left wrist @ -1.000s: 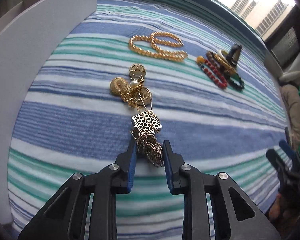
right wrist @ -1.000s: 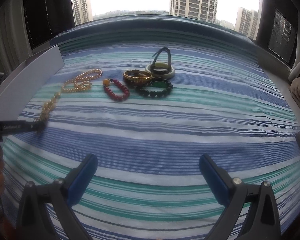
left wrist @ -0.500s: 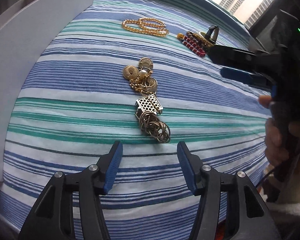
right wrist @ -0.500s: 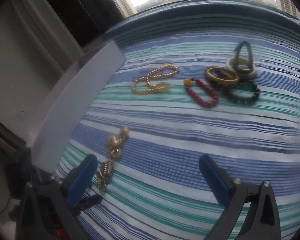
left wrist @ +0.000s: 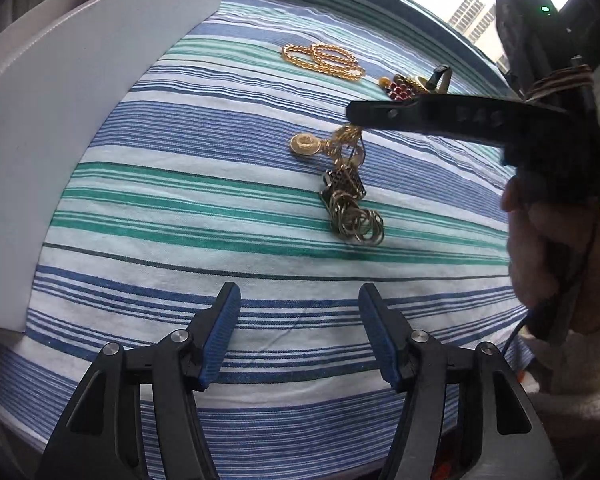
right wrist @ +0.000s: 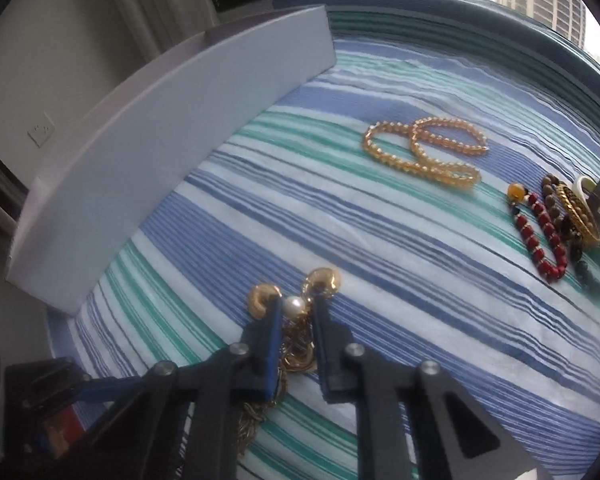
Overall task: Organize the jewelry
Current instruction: 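Close the right tool on the gold pearl charm in the cluster, then lift the gold pearl charm with the right tool away from the cluster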
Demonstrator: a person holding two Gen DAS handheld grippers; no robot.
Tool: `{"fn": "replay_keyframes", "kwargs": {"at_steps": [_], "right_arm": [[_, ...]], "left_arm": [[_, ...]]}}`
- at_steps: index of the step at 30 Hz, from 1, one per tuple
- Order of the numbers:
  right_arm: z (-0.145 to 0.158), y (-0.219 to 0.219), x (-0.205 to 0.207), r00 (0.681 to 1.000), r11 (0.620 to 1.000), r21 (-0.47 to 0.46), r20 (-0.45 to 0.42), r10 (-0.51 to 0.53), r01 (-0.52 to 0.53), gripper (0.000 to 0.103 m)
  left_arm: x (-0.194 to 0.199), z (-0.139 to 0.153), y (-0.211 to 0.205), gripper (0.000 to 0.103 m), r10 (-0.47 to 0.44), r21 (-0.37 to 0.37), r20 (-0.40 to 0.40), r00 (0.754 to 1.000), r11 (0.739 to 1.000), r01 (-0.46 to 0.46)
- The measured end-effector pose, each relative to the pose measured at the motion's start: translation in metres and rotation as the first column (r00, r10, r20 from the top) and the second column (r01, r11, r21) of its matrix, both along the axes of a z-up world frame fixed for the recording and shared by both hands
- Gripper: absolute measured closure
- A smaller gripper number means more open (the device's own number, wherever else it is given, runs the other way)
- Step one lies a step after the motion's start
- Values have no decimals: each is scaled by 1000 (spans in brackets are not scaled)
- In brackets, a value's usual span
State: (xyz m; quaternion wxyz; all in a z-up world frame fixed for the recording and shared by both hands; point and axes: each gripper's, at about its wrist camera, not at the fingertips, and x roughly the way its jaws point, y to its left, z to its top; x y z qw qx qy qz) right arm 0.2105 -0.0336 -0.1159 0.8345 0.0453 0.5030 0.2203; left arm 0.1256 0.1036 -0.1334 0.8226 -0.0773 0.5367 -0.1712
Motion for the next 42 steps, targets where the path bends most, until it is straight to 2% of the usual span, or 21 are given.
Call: {"fn": "replay_keyframes", "kwargs": {"at_steps": [2, 4, 6, 7, 10, 13, 16, 18, 19, 21, 24, 26, 27, 28, 29, 30, 35, 42], "right_arm": [[15, -18, -1, 999, 994, 97, -8, -41, 42, 88], [30, -37, -8, 998, 986, 154, 1, -68, 67, 88], [43, -50, -14, 997, 974, 211, 7, -82, 78, 103], [49, -58, -16, 996, 967, 237, 3, -93, 90, 103], [61, -82, -21, 991, 957, 264, 10, -132, 124, 103], [66, -104, -29, 985, 963, 216, 19, -169, 161, 103], [49, -110, -27, 986, 983, 67, -10, -168, 169, 98], [27, -111, -18, 982, 981, 65, -60, -179, 182, 83], [17, -111, -15, 981, 980, 69, -68, -183, 188, 67], [-2, -104, -4, 980, 982, 38, -77, -183, 187, 57], [-18, -86, 14, 982, 983, 55, -80, -172, 177, 57], [-25, -70, 23, 988, 988, 19, -48, -149, 150, 57], [-24, -62, 23, 992, 992, -20, -6, -128, 128, 58], [-25, -57, 24, 993, 991, -62, -1, -117, 117, 80], [-23, -60, 24, 992, 991, -46, -9, -122, 122, 101], [-20, -66, 22, 992, 992, -3, -17, -129, 129, 101], [24, -86, 1, 988, 988, 84, 74, -138, 132, 101], [63, -101, -12, 981, 981, 150, 130, -146, 126, 101]], "left_arm": [[-1, 0, -2, 40, -6, -11, 2, 1000, 1000, 6], [-3, 1, -4, 40, -12, -15, 4, 1000, 1000, 12], [-6, 2, -8, 40, -19, -10, 5, 1000, 1000, 19], [-6, 2, -10, 40, -23, -7, 5, 1000, 1000, 23], [-9, 2, -17, 40, -37, 1, 4, 999, 999, 37], [-12, 3, -25, 38, -52, 10, 9, 999, 999, 52], [-14, 3, -31, 36, -63, 13, 8, 998, 998, 63], [-14, 3, -36, 36, -68, 12, 4, 998, 998, 68], [-14, 3, -38, 36, -68, 12, 3, 998, 998, 68], [-14, 3, -39, 36, -66, 12, 0, 998, 998, 66], [-12, 2, -38, 36, -57, 15, -4, 998, 998, 57], [-10, 1, -36, 36, -49, 15, -9, 999, 999, 49], [-9, 0, -35, 36, -44, 15, -11, 999, 999, 44], [-9, 0, -33, 36, -38, 16, -11, 999, 999, 39], [-9, 0, -31, 36, -34, 16, -9, 999, 999, 34], [-9, 0, -31, 36, -31, 17, -5, 1000, 999, 31], [-5, -3, -29, 36, -27, 28, 7, 1000, 999, 27], [-9, 4, -33, 35, -40, 18, 18, 999, 999, 40]]}}
